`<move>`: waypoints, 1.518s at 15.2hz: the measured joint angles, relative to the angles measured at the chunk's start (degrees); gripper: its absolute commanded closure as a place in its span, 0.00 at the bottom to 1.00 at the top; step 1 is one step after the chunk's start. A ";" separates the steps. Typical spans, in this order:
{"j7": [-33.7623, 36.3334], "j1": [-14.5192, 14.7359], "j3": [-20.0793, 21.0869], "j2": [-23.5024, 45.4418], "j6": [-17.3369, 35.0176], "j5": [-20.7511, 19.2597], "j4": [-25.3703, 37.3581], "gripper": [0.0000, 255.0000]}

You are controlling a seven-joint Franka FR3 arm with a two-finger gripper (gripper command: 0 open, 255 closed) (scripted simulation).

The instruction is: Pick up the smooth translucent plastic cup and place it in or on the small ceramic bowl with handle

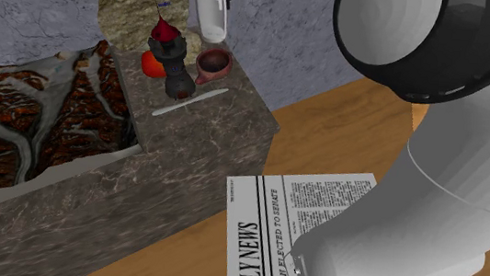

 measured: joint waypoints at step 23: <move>0.76 -0.38 -0.36 1.03 9.69 -0.66 -8.70 0.00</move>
